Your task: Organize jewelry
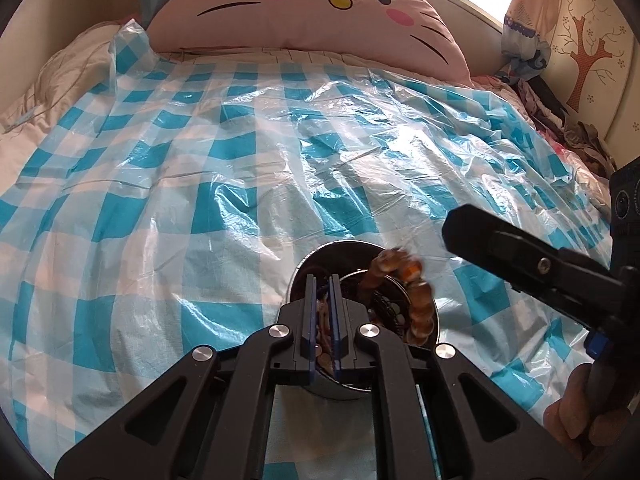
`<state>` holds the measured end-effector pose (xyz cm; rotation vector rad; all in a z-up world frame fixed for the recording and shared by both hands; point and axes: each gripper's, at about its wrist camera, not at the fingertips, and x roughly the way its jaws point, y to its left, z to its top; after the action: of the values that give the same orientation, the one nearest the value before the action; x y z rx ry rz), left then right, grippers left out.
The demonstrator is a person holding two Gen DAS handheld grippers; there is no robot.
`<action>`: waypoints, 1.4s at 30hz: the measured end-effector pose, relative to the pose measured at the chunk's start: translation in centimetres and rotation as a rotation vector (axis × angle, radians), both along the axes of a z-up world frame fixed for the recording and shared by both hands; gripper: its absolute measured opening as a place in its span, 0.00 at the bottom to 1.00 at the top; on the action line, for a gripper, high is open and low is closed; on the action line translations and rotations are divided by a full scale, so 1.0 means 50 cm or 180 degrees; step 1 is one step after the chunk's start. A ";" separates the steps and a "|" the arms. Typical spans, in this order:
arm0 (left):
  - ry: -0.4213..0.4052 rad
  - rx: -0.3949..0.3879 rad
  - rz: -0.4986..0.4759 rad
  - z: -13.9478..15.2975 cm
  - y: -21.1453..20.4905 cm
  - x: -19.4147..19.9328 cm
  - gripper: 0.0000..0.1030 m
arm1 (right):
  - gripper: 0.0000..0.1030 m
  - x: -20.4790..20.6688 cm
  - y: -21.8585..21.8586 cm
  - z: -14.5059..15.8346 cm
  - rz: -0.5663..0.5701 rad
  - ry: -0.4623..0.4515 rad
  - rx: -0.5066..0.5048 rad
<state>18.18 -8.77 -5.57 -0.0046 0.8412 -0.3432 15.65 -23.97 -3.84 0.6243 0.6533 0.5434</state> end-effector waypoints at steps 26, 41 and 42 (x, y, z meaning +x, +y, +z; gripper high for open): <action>-0.0355 0.0408 0.0231 0.056 0.096 -0.243 0.75 | 0.90 -0.230 0.005 0.011 -0.0706 0.0000 -0.1352; -0.0488 0.0141 0.0166 0.115 0.144 -0.425 0.93 | 0.93 -0.456 0.035 0.070 -0.0888 -0.0148 -0.1816; -0.0493 0.0113 0.0141 0.116 0.142 -0.430 0.93 | 0.93 -0.466 0.039 0.072 -0.0881 -0.0158 -0.1829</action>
<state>-3.34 -1.69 0.21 0.0359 0.6928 -0.2831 -7.67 -22.01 -0.23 0.1522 0.6260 0.0972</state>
